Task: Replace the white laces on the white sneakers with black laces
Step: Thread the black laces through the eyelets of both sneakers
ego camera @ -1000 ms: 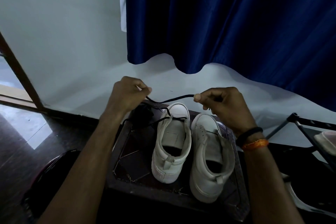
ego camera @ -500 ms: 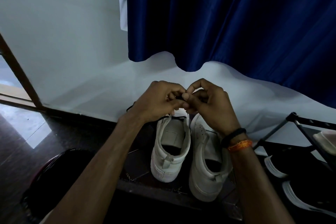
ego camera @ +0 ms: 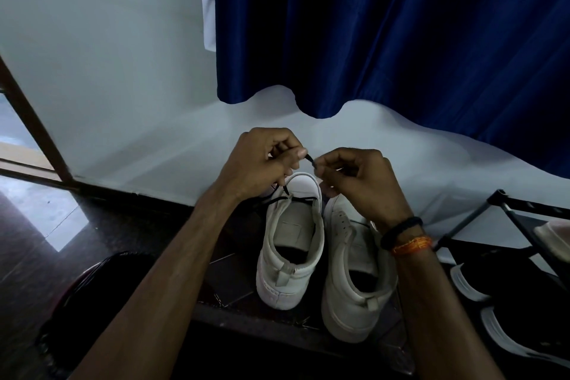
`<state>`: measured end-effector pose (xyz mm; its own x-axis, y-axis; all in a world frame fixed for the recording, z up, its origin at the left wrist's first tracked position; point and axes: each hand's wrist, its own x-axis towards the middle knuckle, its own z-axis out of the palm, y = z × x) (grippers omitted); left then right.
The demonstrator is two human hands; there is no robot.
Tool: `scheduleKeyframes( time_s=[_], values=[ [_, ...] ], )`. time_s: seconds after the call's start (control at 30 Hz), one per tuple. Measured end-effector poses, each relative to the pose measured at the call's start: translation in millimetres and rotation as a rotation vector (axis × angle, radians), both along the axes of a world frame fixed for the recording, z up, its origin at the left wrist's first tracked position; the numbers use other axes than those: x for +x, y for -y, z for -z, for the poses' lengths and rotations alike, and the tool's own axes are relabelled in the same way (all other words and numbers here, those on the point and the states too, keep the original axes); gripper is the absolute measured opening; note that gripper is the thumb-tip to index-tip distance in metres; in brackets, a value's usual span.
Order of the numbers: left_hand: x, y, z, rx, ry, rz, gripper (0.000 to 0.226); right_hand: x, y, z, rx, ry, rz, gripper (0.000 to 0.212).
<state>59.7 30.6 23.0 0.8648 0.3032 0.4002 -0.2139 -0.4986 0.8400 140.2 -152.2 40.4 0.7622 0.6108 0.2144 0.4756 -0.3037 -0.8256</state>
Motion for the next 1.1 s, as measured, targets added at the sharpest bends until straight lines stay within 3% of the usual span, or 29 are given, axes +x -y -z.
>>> scheduleKeyframes(
  time_s=[0.17, 0.47, 0.67, 0.83, 1.03, 1.1],
  values=[
    [1.5, 4.3, 2.8, -0.029, -0.005, 0.036, 0.01, -4.2, -6.6, -0.7, 0.053, -0.139, -0.079, 0.01],
    [2.2, 4.7, 4.6, 0.05, -0.028, 0.011, 0.01, -2.5, -3.8, 0.8, 0.15, -0.226, -0.023, 0.019],
    [2.8, 2.5, 6.7, 0.078, -0.046, 0.026, 0.004, -3.1, -3.2, 1.7, 0.191, -0.124, 0.011, 0.008],
    [2.1, 0.6, 5.5, 0.189, -0.026, 0.138, 0.03, -4.4, -4.1, 0.0, 0.184, -0.137, 0.026, 0.011],
    [4.1, 5.1, 7.3, 0.241, 0.046, 0.053, 0.01, -9.1, -6.2, -2.3, 0.169, -0.215, 0.06, 0.013],
    [5.6, 4.3, 8.9, 0.242, 0.03, 0.039, 0.006, -9.6, -4.7, -3.3, 0.074, -0.18, 0.098, 0.021]
  ],
)
